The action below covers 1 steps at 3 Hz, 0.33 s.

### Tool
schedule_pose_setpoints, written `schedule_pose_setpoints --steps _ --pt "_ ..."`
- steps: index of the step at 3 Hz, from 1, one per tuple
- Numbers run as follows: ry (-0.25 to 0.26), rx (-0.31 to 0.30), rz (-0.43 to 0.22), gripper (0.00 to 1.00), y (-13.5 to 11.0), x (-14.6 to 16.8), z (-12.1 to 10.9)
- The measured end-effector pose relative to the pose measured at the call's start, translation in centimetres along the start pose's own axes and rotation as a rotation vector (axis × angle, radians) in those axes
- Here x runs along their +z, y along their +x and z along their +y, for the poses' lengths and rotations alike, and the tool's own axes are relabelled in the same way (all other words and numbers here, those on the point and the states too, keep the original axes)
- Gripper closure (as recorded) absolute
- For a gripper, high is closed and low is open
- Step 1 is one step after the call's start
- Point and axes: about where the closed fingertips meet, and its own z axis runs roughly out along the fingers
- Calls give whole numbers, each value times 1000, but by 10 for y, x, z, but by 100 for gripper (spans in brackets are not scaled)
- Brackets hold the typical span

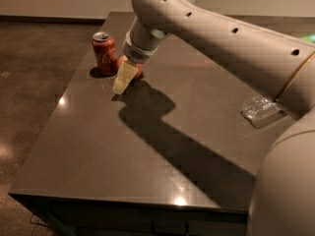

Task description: Move apple near coke can

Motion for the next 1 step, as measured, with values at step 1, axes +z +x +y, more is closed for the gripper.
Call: schedule_pose_setpoints --steps 1 --pt "0 0 0 0 0 0 0"
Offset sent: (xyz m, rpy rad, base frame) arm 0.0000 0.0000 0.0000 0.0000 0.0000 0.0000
